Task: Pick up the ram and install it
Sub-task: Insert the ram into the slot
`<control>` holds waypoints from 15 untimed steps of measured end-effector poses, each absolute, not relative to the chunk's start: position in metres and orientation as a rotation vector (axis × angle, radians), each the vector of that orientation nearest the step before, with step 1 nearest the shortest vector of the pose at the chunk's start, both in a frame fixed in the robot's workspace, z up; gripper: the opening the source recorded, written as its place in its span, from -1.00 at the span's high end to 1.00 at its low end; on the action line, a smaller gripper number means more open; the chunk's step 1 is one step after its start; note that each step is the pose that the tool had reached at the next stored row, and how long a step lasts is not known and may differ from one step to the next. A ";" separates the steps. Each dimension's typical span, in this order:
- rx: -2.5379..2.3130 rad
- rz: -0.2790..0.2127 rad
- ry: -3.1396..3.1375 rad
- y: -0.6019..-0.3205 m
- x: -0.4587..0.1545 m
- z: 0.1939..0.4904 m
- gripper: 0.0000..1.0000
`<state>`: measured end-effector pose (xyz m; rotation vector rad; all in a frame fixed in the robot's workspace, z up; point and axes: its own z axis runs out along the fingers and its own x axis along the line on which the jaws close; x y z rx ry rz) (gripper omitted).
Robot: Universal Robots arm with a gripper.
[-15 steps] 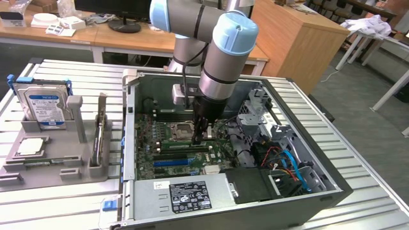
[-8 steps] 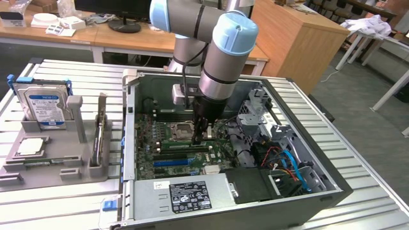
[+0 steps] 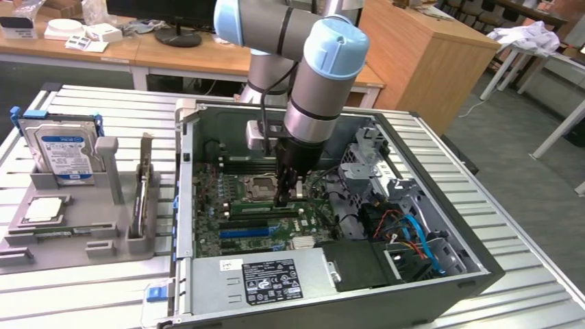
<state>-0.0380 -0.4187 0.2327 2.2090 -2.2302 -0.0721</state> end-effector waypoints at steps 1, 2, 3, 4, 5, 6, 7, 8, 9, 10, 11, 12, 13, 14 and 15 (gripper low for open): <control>2.209 -0.072 -2.230 -0.419 -0.038 0.233 0.77; 2.209 -0.072 -2.230 -0.418 -0.038 0.232 0.77; 2.209 -0.072 -2.230 -0.418 -0.038 0.232 0.77; 2.209 -0.072 -2.230 -0.418 -0.038 0.232 0.77; 2.209 -0.072 -2.230 -0.418 -0.038 0.232 0.77; 2.209 -0.072 -2.230 -0.418 -0.038 0.233 0.77; 2.209 -0.072 -2.230 -0.418 -0.038 0.233 0.77; 2.209 -0.072 -2.230 -0.418 -0.038 0.233 0.77; 2.209 -0.072 -2.230 -0.418 -0.038 0.232 0.77; 2.209 -0.072 -2.230 -0.418 -0.038 0.232 0.77; 2.209 -0.072 -2.230 -0.418 -0.038 0.232 0.77; 2.209 -0.072 -2.230 -0.418 -0.038 0.232 0.77; 2.209 -0.072 -2.230 -0.418 -0.038 0.232 0.77; 2.209 -0.072 -2.230 -0.418 -0.038 0.232 0.77; 2.209 -0.072 -2.230 -0.418 -0.038 0.232 0.77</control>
